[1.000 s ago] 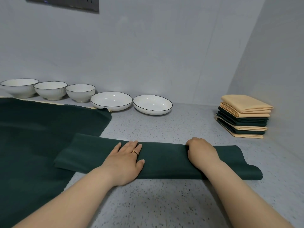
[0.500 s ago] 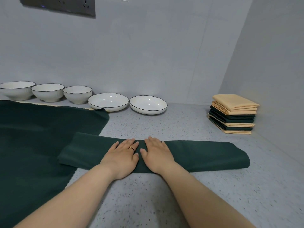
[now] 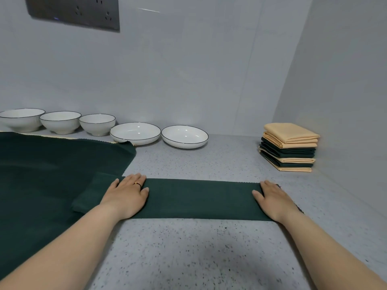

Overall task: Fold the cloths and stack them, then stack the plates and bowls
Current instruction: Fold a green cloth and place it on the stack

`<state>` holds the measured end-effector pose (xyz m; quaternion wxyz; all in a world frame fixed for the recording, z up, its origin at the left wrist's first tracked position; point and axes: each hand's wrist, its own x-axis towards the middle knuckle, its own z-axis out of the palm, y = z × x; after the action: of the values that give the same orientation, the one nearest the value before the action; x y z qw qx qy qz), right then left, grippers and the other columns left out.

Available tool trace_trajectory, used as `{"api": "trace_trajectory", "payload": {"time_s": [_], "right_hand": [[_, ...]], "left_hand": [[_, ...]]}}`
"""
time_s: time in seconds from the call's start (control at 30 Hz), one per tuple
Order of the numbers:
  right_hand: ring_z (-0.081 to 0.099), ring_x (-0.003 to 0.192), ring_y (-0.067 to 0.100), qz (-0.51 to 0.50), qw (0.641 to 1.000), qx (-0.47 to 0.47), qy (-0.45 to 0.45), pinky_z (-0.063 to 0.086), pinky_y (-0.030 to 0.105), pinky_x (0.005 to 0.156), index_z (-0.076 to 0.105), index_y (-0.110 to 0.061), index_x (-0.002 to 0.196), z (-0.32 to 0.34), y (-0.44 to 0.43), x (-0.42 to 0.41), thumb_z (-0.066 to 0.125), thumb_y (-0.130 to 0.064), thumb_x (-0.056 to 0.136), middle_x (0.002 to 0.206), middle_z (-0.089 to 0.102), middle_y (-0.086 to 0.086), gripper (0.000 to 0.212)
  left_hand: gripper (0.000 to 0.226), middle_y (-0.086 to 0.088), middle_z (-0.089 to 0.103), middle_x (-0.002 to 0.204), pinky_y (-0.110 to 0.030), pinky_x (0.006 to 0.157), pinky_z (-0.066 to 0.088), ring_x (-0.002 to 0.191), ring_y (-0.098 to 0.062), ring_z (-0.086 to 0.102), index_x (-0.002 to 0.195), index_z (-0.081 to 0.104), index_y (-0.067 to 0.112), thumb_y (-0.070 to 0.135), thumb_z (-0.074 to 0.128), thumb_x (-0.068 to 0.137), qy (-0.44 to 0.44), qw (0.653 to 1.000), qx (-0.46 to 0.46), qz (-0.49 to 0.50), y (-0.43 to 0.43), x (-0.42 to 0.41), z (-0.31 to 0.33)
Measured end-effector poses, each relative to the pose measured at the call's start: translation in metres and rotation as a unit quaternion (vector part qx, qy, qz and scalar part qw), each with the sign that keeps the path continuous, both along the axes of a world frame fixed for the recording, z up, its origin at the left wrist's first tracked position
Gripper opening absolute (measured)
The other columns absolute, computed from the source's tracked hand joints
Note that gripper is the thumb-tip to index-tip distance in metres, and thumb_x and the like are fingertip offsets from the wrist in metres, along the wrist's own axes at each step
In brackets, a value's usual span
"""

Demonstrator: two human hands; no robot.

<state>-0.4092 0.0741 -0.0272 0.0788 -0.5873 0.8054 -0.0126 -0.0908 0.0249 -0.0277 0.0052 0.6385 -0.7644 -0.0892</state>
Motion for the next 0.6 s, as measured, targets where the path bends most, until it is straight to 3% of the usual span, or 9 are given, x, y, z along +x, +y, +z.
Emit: {"api": "trace_trajectory", "payload": {"time_s": [0.23, 0.33, 0.4, 0.43, 0.5, 0.53, 0.6], "right_hand": [[0.004, 0.145, 0.018, 0.001, 1.0, -0.022, 0.004, 0.006, 0.03, 0.118, 0.007, -0.011, 0.148, -0.002, 0.02, -0.017, 0.018, -0.04, 0.1, 0.157, 0.003, 0.006, 0.057], [0.008, 0.145, 0.017, 0.024, 0.995, -0.092, 0.042, 0.005, 0.029, 0.117, 0.013, -0.016, 0.147, 0.002, 0.031, -0.013, 0.025, -0.036, 0.1, 0.157, 0.008, 0.002, 0.052], [0.019, 0.142, 0.014, 0.073, 0.985, -0.149, 0.052, 0.009, 0.027, 0.116, 0.028, -0.021, 0.143, 0.009, 0.041, -0.003, 0.031, -0.036, 0.099, 0.154, 0.021, -0.003, 0.047], [0.033, 0.135, 0.012, 0.113, 0.976, -0.176, 0.058, 0.016, 0.027, 0.114, 0.042, -0.023, 0.136, 0.012, 0.048, 0.006, 0.032, -0.037, 0.098, 0.146, 0.037, -0.005, 0.042], [0.063, 0.099, 0.0, 0.21, 0.952, -0.216, 0.06, 0.04, 0.027, 0.1, 0.069, -0.03, 0.101, 0.019, 0.062, 0.032, 0.031, -0.047, 0.094, 0.104, 0.068, -0.017, 0.042], [0.065, 0.079, -0.006, 0.245, 0.943, -0.215, 0.075, 0.049, 0.026, 0.09, 0.072, -0.036, 0.081, 0.018, 0.068, 0.044, 0.033, -0.052, 0.085, 0.082, 0.069, -0.025, 0.042], [0.059, 0.06, -0.013, 0.276, 0.934, -0.191, 0.122, 0.051, 0.021, 0.084, 0.068, -0.039, 0.058, 0.012, 0.074, 0.061, 0.037, -0.052, 0.069, 0.059, 0.063, -0.029, 0.036]], "left_hand": [[0.05, 0.005, 0.005, 0.157, -0.032, 0.117, 0.003, 0.145, -0.011, 0.005, 0.148, 0.008, 0.019, 0.033, 0.015, 0.101, -0.015, 1.0, -0.026, 0.004, 0.004, -0.001, 0.0], [0.047, 0.005, 0.027, 0.15, -0.032, 0.116, 0.013, 0.139, -0.012, 0.023, 0.145, 0.024, 0.02, 0.035, 0.018, 0.101, -0.077, 0.994, -0.076, -0.015, 0.009, 0.004, 0.001], [0.042, 0.008, 0.039, 0.141, -0.031, 0.114, 0.018, 0.132, -0.012, 0.035, 0.138, 0.037, 0.025, 0.036, 0.021, 0.1, -0.101, 0.989, -0.101, -0.027, 0.01, 0.008, 0.007], [0.04, 0.008, 0.042, 0.137, -0.03, 0.113, 0.019, 0.129, -0.012, 0.039, 0.135, 0.041, 0.027, 0.037, 0.024, 0.1, -0.106, 0.988, -0.109, -0.029, 0.01, 0.01, 0.01], [0.036, 0.009, 0.047, 0.133, -0.028, 0.11, 0.022, 0.125, -0.011, 0.043, 0.13, 0.047, 0.029, 0.037, 0.031, 0.099, -0.108, 0.986, -0.122, -0.033, 0.01, 0.013, 0.016], [0.034, 0.009, 0.048, 0.131, -0.026, 0.108, 0.024, 0.124, -0.011, 0.045, 0.128, 0.049, 0.029, 0.036, 0.034, 0.098, -0.106, 0.986, -0.128, -0.034, 0.01, 0.013, 0.018], [0.03, 0.009, 0.052, 0.127, -0.024, 0.103, 0.026, 0.12, -0.011, 0.048, 0.123, 0.052, 0.028, 0.036, 0.039, 0.097, -0.101, 0.986, -0.129, -0.033, 0.011, 0.015, 0.02]]}}
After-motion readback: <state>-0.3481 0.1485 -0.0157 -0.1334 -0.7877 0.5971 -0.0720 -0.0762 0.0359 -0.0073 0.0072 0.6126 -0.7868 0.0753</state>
